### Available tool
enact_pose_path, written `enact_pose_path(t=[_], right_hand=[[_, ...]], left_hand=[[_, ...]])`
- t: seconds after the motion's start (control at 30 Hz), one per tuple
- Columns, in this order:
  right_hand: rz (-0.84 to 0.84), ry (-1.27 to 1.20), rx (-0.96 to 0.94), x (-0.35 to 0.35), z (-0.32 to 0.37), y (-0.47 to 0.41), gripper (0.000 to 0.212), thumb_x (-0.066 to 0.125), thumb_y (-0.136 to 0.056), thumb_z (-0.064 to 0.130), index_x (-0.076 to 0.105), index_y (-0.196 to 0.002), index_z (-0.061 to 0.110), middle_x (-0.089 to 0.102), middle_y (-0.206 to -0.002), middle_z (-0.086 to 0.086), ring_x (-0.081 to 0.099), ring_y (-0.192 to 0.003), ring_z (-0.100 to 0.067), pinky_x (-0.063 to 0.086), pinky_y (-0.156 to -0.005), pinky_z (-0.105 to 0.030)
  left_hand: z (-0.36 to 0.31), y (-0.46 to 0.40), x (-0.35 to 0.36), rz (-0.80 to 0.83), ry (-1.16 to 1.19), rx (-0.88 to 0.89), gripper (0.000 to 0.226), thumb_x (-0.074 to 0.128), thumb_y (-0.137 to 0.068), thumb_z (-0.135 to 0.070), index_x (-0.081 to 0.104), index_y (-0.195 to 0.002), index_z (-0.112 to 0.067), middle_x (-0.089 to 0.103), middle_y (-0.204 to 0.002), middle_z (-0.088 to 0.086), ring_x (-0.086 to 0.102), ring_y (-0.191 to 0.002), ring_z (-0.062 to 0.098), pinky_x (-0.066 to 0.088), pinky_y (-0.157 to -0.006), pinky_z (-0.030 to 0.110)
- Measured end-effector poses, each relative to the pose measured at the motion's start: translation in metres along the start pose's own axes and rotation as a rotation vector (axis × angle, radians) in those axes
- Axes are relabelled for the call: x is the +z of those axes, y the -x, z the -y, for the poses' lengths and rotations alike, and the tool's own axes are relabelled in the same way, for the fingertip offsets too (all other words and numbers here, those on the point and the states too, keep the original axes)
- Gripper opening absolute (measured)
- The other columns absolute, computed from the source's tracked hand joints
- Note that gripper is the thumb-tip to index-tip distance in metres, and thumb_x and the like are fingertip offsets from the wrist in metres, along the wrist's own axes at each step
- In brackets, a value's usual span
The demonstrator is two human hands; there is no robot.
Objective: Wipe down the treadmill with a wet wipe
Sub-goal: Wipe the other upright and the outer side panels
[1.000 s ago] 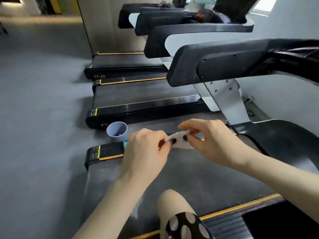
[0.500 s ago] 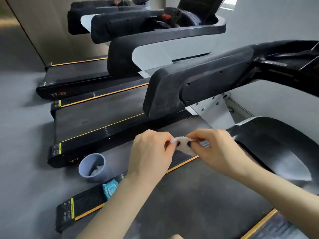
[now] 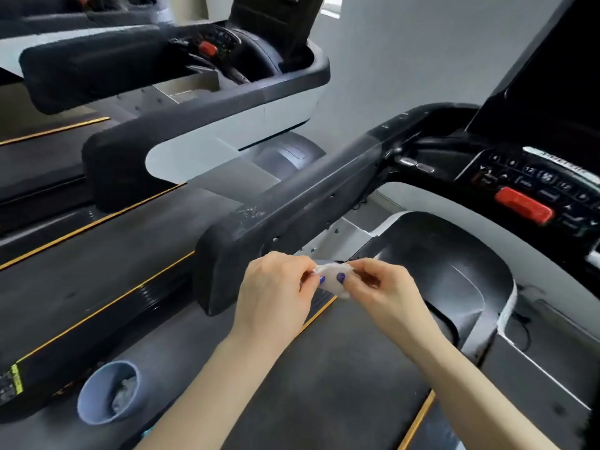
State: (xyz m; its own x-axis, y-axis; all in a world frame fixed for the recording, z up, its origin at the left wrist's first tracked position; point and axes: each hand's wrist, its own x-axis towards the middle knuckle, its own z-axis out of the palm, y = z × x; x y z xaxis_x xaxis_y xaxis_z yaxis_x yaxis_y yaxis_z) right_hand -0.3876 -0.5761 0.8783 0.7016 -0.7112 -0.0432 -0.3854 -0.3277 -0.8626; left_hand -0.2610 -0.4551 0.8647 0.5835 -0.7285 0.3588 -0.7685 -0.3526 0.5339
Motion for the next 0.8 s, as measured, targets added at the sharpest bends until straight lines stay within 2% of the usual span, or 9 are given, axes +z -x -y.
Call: enact_pose_path(t=[0.17,0.23,0.3,0.33,0.4,0.5,0.57,0.63,0.8], right_hand=[[-0.107,-0.029,0.07,-0.014,0.032,-0.033,0.022,0.066,-0.091,0.018,0.071,-0.079,0.035,0.071,-0.085,0.01,0.066,-0.079,-0.005,0.047,-0.064,-0.019],[-0.14,-0.061,0.094,-0.014,0.037,-0.049,0.017,0.065,-0.092,0.017,0.072,-0.084,0.031,0.073,-0.084,0.008,0.067,-0.078,-0.015,0.05,-0.065,-0.028],[-0.188,-0.101,0.103,-0.015,0.041,-0.064,0.017,0.065,-0.092,0.014,0.07,-0.084,0.028,0.075,-0.091,0.014,0.069,-0.084,-0.02,0.055,-0.075,-0.039],[-0.22,-0.128,0.111,-0.016,0.043,-0.072,0.017,0.064,-0.092,0.012,0.069,-0.085,0.026,0.075,-0.096,0.018,0.07,-0.087,-0.017,0.055,-0.079,-0.041],[-0.274,-0.178,0.133,-0.018,0.045,-0.09,0.017,0.062,-0.092,0.008,0.068,-0.087,0.023,0.075,-0.102,0.019,0.071,-0.092,-0.005,0.056,-0.082,-0.033],[-0.359,-0.184,0.151,-0.02,0.044,-0.112,0.016,0.061,-0.093,0.007,0.067,-0.087,0.02,0.074,-0.084,0.01,0.066,-0.075,-0.004,0.048,-0.067,-0.024],[-0.398,-0.167,0.163,-0.025,0.039,-0.13,0.017,0.061,-0.093,0.007,0.066,-0.087,0.022,0.065,-0.071,-0.009,0.052,-0.062,-0.012,0.039,-0.059,-0.031],[-0.424,-0.175,0.178,-0.034,0.033,-0.148,0.022,0.06,-0.093,0.005,0.065,-0.092,0.026,0.065,-0.072,-0.015,0.049,-0.062,-0.015,0.037,-0.058,-0.031],[-0.498,-0.122,0.211,-0.075,0.01,-0.208,0.028,0.062,-0.093,0.005,0.074,-0.098,0.03,0.075,-0.078,0.002,0.066,-0.073,-0.018,0.051,-0.066,-0.033]], left_hand=[[-0.004,-0.063,-0.016,0.074,0.062,0.078,0.009,0.074,-0.09,-0.021,0.077,-0.099,-0.018,0.074,-0.087,0.001,0.066,-0.081,0.02,0.057,-0.074,0.04],[0.001,-0.092,-0.012,0.099,0.087,0.12,0.01,0.069,-0.094,-0.022,0.077,-0.099,-0.019,0.073,-0.087,0.0,0.064,-0.083,0.021,0.053,-0.076,0.039],[0.005,-0.121,-0.006,0.129,0.113,0.167,0.011,0.066,-0.095,-0.022,0.077,-0.095,-0.019,0.073,-0.083,0.001,0.063,-0.081,0.025,0.051,-0.073,0.039],[0.007,-0.136,-0.003,0.152,0.122,0.187,0.011,0.066,-0.095,-0.022,0.076,-0.093,-0.019,0.072,-0.082,0.001,0.063,-0.08,0.026,0.05,-0.071,0.038],[0.011,-0.162,0.004,0.2,0.124,0.238,0.013,0.063,-0.096,-0.024,0.075,-0.093,-0.019,0.072,-0.082,0.001,0.062,-0.082,0.026,0.048,-0.071,0.037],[0.014,-0.196,0.015,0.244,0.154,0.29,0.016,0.062,-0.097,-0.025,0.076,-0.101,-0.019,0.073,-0.088,0.003,0.063,-0.086,0.025,0.042,-0.073,0.031],[0.015,-0.221,0.025,0.262,0.172,0.315,0.017,0.062,-0.098,-0.027,0.076,-0.104,-0.02,0.073,-0.092,0.003,0.063,-0.088,0.024,0.042,-0.076,0.03],[0.014,-0.243,0.036,0.283,0.193,0.349,0.018,0.063,-0.097,-0.031,0.076,-0.105,-0.021,0.074,-0.094,0.001,0.063,-0.09,0.022,0.042,-0.078,0.029],[0.009,-0.311,0.077,0.337,0.2,0.383,0.018,0.064,-0.098,-0.032,0.076,-0.103,-0.02,0.074,-0.097,-0.002,0.062,-0.096,0.022,0.048,-0.086,0.038]])
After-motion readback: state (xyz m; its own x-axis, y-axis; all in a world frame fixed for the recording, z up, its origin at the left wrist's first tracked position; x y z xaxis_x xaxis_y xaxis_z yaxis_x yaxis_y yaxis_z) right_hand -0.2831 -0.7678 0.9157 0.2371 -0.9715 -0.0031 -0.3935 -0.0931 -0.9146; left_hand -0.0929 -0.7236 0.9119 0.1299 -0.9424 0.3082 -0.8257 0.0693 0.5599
